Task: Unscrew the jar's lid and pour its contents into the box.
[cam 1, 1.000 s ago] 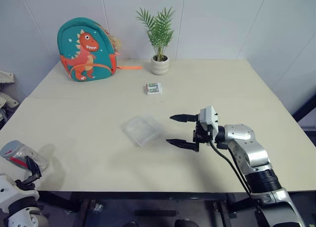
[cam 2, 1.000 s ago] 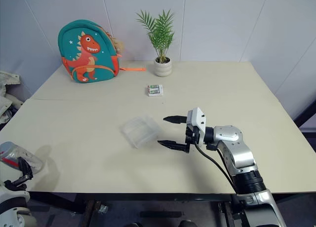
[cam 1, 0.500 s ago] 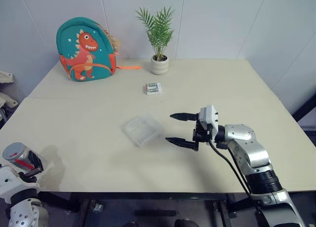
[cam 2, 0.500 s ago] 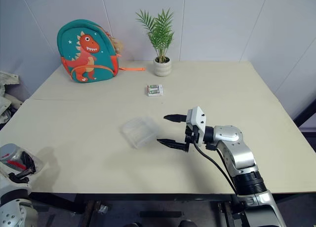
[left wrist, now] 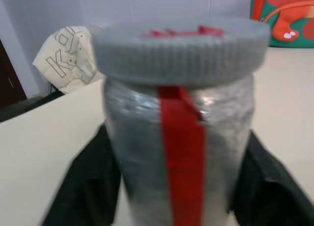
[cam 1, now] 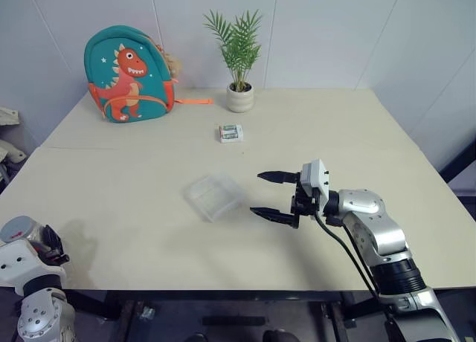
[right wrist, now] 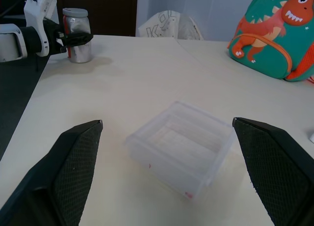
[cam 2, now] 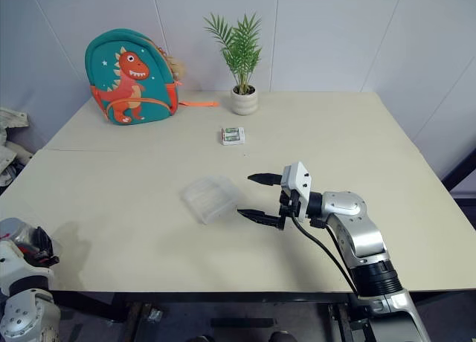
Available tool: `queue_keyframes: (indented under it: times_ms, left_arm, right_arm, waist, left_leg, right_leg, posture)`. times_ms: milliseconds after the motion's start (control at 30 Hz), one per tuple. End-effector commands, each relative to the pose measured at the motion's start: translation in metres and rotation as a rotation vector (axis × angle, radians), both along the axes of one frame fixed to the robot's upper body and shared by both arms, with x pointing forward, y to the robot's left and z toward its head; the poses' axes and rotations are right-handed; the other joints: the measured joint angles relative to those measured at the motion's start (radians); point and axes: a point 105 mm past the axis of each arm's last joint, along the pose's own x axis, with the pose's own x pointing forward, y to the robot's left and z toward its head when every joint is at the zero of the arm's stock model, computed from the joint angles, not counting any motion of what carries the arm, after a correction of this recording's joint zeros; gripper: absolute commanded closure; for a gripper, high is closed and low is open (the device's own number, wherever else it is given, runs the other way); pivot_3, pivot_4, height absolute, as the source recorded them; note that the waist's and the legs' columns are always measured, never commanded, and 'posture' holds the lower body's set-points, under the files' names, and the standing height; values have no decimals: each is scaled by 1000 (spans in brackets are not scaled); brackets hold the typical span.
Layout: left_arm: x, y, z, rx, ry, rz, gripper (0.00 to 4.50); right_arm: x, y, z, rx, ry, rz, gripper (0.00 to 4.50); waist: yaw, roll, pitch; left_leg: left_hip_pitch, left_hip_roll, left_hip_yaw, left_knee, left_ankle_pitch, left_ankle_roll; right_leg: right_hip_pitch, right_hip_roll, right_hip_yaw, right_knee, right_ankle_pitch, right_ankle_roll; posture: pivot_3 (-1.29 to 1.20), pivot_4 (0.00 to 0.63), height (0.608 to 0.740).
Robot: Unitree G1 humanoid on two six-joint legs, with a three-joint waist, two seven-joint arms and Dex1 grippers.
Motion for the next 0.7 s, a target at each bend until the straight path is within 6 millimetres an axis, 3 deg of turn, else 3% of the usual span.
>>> queue_keyframes:
  times_ms: [33,133,233,500,700]
  left_arm:
    - [7,-11,17,23,-62,-72,2522]
    - [21,-40,47,78,-153,-274,2522]
    - [32,-74,60,148,-165,-528,2522]
    - [65,-158,65,269,-78,-1192,2522]
    - [76,-201,58,338,-21,-1538,2522]
  right_arm:
    - [-5,-2,12,24,-55,-3,0]
    - [-5,-6,13,23,-60,-19,0]
    - [-6,-12,12,18,-63,-46,0]
    - [-15,-38,8,-2,-60,-159,0]
    - [-24,-55,8,-12,-60,-244,0]
  waist:
    - [1,0,0]
    - [1,0,0]
    - [1,0,0]
    - [3,0,0]
    - [-6,0,0]
  left_leg:
    - [0,0,0,0,0,0]
    - [0,0,0,0,0,0]
    - [0,0,0,0,0,0]
    - [-1,0,0,-1,-1,0]
    - [0,0,2,-2,-1,0]
  right_leg:
    - [0,0,0,0,0,0]
    - [0,0,0,0,0,0]
    - [0,0,0,0,0,0]
    - [0,0,0,-1,-2,-4]
    - [0,1,1,-2,-1,-1]
  posture:
    - [0,150,740]
    - [0,150,740]
    - [0,150,740]
    - [0,150,740]
    - [0,150,740]
